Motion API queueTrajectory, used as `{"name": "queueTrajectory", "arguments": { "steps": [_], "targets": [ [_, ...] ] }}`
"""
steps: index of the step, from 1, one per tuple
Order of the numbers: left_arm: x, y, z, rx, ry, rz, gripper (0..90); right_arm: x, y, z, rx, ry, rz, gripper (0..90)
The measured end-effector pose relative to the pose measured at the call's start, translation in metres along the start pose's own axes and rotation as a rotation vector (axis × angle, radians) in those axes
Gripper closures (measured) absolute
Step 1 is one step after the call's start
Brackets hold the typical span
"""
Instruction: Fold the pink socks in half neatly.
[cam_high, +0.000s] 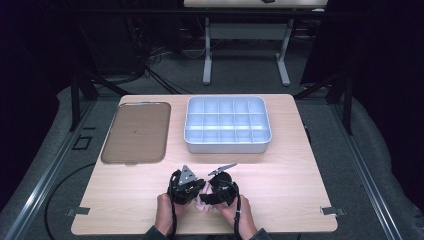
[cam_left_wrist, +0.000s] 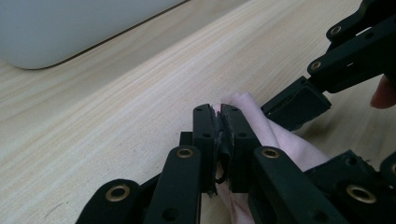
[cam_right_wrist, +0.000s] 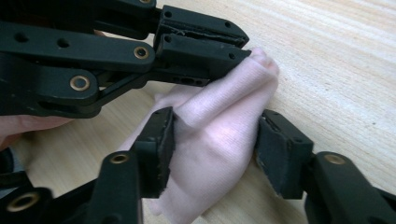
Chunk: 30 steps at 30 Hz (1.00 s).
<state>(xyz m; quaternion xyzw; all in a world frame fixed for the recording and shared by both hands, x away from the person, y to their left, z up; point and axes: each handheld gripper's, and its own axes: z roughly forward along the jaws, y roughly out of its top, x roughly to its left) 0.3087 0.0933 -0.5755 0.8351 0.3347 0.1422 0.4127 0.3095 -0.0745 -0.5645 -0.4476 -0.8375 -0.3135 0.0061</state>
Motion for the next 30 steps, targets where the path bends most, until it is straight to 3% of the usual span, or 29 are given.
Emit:
{"name": "queueTrajectory", "arguments": {
  "steps": [11,15,18,24,30],
  "targets": [
    [0.003,0.001,0.001,-0.005,-0.020,-0.015,82.2,-0.016,-0.005,-0.001,-0.022,0.100,0.053,69.9],
    [0.009,0.002,0.001,-0.007,-0.036,-0.036,77.8,-0.015,-0.006,-0.001,-0.028,0.096,0.039,71.6],
    [0.017,0.003,-0.002,-0.020,-0.073,-0.082,66.5,-0.014,-0.006,-0.002,-0.033,0.089,0.022,72.7],
    [0.028,0.002,-0.016,-0.043,-0.037,-0.141,34.1,-0.014,-0.005,-0.003,-0.033,0.092,-0.006,73.4],
    [0.041,-0.008,-0.034,-0.051,0.020,-0.194,18.5,-0.015,-0.006,-0.004,-0.047,0.100,-0.013,73.5]
  ]
}}
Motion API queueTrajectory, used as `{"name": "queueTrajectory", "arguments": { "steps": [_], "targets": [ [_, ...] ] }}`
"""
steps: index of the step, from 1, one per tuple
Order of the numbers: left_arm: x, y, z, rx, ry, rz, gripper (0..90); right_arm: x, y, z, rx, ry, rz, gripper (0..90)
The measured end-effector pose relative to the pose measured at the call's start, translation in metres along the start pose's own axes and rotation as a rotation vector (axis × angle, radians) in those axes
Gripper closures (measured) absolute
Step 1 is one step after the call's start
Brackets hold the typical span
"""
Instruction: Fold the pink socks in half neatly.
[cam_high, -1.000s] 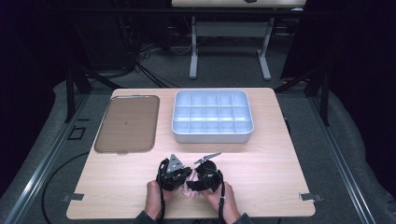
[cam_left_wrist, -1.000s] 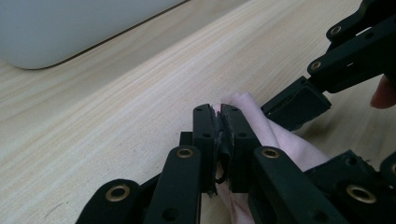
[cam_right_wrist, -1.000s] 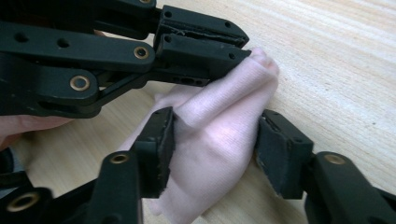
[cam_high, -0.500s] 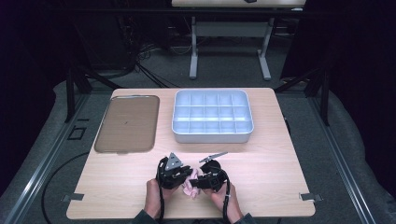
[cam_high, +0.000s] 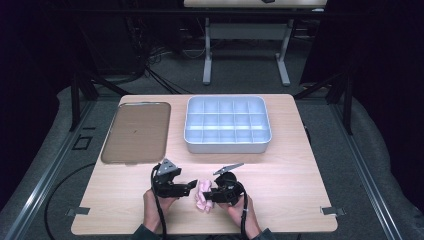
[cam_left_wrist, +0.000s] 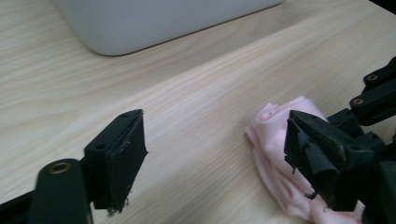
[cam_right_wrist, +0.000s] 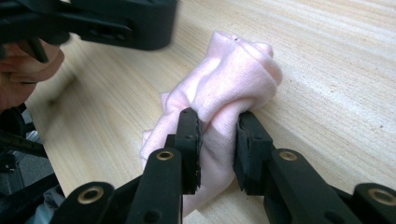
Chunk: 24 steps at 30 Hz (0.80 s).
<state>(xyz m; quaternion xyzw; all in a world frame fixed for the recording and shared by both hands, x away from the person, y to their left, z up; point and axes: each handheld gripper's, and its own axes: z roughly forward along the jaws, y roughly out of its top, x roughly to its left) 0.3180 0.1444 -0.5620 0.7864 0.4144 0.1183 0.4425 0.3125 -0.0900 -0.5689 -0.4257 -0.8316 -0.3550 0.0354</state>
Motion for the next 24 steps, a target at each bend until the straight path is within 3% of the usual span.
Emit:
{"name": "queueTrajectory", "arguments": {
  "steps": [4,6,14,24],
  "targets": [
    [0.007,-0.009,-0.011,0.017,0.033,-0.021,15.7,0.000,-0.001,0.000,-0.011,0.009,0.000,73.5],
    [0.009,-0.015,-0.014,0.030,0.051,-0.011,15.4,0.001,-0.001,-0.001,-0.014,0.006,-0.005,73.4],
    [0.010,-0.036,-0.011,0.105,0.093,-0.009,9.1,-0.001,-0.002,-0.001,-0.021,0.014,-0.003,73.3],
    [0.005,-0.040,-0.007,0.106,0.135,0.063,6.0,-0.002,-0.005,-0.003,-0.038,0.017,-0.005,73.4]
  ]
}}
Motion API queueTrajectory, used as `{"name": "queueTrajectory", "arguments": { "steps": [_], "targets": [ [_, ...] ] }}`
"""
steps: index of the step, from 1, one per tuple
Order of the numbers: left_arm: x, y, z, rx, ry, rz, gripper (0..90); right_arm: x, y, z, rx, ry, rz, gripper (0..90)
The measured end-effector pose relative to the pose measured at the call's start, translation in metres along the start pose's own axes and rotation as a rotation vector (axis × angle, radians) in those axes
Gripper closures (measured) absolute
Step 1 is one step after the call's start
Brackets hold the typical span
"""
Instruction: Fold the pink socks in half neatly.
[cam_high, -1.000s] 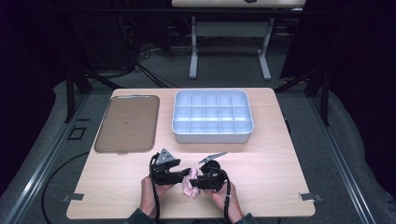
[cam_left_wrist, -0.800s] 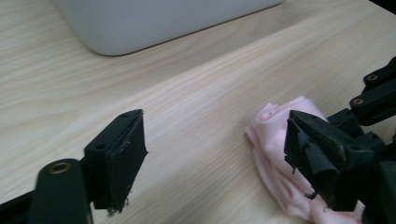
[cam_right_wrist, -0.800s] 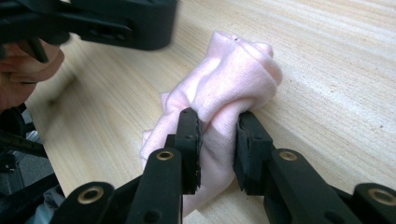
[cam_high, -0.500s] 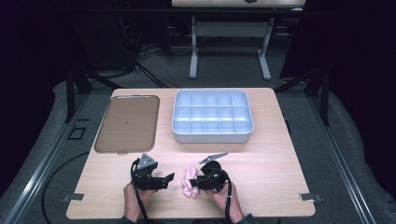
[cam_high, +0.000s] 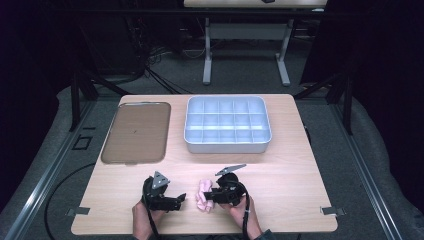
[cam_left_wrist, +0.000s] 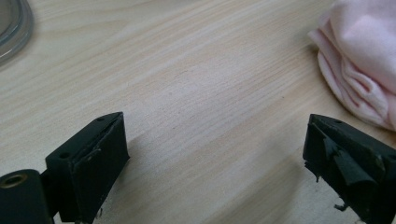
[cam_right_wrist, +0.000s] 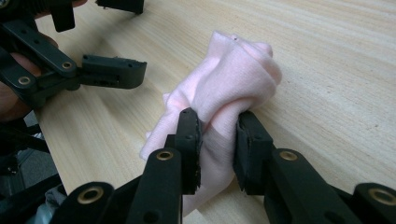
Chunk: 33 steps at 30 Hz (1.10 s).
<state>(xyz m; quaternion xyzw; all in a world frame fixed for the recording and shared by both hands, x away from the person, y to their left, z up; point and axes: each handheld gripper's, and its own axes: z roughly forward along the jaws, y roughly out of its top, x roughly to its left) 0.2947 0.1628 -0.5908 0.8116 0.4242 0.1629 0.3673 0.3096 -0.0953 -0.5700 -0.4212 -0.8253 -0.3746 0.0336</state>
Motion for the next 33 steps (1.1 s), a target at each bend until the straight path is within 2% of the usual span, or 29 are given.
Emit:
{"name": "queueTrajectory", "arguments": {
  "steps": [2,7,16,21,28,33],
  "targets": [
    [0.000,0.000,0.000,-0.002,0.004,0.001,6.0,0.000,-0.001,-0.001,-0.005,-0.002,-0.001,73.3],
    [-0.005,0.001,0.003,0.019,0.033,0.033,4.9,0.001,-0.002,-0.007,-0.025,-0.012,-0.006,73.4],
    [-0.005,0.001,0.003,0.020,0.036,0.035,3.3,0.000,-0.003,-0.023,-0.080,-0.028,-0.012,73.3],
    [-0.005,0.001,0.003,0.021,0.038,0.035,3.1,-0.002,-0.004,-0.030,-0.102,-0.053,-0.016,73.3],
    [-0.005,0.001,0.004,0.021,0.041,0.035,3.0,-0.004,-0.004,-0.044,-0.114,-0.125,-0.034,73.3],
    [-0.005,0.001,0.004,0.021,0.041,0.035,3.1,-0.005,-0.004,-0.054,-0.128,-0.158,-0.042,73.3]
  ]
}}
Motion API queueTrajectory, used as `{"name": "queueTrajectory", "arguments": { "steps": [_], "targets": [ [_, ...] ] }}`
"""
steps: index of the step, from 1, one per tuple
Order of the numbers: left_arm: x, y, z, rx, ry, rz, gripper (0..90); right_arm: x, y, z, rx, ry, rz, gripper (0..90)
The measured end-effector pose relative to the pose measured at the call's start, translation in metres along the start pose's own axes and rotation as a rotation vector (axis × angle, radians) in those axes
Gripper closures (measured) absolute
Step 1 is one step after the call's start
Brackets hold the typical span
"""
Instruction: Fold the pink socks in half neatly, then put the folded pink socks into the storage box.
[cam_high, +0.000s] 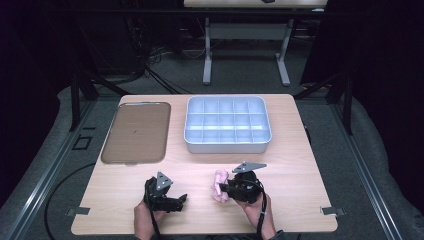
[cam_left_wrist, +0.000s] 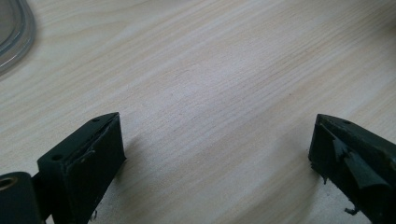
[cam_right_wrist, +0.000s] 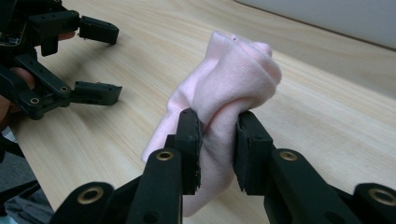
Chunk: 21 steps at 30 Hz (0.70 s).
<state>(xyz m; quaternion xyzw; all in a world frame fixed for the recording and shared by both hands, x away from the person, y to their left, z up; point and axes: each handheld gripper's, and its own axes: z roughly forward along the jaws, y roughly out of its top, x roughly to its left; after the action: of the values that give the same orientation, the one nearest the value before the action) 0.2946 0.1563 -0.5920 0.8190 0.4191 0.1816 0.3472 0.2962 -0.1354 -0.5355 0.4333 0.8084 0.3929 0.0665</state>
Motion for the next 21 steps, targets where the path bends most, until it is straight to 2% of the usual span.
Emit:
{"name": "queueTrajectory", "arguments": {
  "steps": [8,12,15,21],
  "targets": [
    [0.000,0.000,0.000,0.002,-0.002,-0.002,3.1,-0.006,0.002,-0.015,-0.024,-0.031,-0.019,73.3],
    [0.000,0.001,0.000,0.002,-0.001,-0.001,3.1,-0.010,0.004,-0.024,-0.037,-0.060,-0.032,73.3],
    [0.000,0.001,0.000,0.002,-0.001,-0.002,3.1,-0.013,0.005,-0.031,-0.064,-0.081,-0.024,73.2],
    [0.000,0.001,0.000,0.002,-0.001,-0.001,3.1,-0.022,0.008,-0.046,-0.076,-0.130,-0.031,73.2]
  ]
}}
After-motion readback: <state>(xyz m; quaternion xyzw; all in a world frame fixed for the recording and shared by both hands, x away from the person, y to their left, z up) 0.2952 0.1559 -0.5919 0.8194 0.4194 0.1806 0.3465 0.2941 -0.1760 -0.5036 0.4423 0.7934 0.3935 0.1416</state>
